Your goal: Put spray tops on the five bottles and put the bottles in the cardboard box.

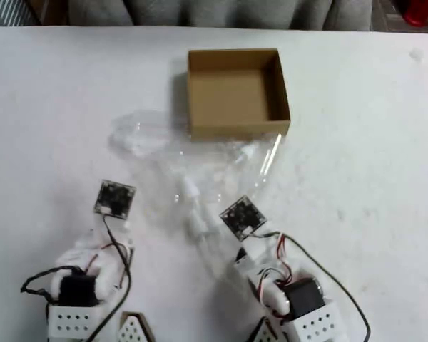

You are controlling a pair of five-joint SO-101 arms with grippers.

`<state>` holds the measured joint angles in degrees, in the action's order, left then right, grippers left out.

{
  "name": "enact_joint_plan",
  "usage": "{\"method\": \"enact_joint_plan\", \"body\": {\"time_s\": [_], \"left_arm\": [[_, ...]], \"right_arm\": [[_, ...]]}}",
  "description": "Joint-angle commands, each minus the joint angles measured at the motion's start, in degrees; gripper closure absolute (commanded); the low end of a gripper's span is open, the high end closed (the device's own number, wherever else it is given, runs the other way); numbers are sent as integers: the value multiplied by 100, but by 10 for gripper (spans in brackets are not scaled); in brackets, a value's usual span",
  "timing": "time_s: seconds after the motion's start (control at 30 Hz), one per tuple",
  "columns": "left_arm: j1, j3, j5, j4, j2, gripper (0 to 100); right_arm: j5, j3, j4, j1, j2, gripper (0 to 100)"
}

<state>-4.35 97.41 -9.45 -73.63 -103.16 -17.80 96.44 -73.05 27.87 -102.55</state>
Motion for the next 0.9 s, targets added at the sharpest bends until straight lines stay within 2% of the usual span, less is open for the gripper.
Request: {"method": "enact_joint_plan", "body": {"time_s": [0.0, 0.1, 0.23, 0.5, 0.63, 0.73, 0.87], "left_arm": [[75, -44, -70, -9, -110, 977], [66, -79, -79, 26, -119, 976], [66, -642, -88, 352, -119, 976], [110, -1240, -88, 1143, -119, 976], [119, -1222, -369, 1407, -119, 976], [330, -1222, -703, 1591, -119, 976], [532, -1240, -589, 2013, -119, 976]], "right_arm": [[-35, 44, 75, 13, -40, 967], [-35, 44, 75, -365, -48, 964], [-44, -123, 57, -1455, -66, 961], [0, -334, 497, -3635, -75, 865], [9, -343, 593, -3987, -75, 861], [-35, -308, 567, -3996, -75, 861], [-44, -290, 576, -4004, -66, 861]]}}
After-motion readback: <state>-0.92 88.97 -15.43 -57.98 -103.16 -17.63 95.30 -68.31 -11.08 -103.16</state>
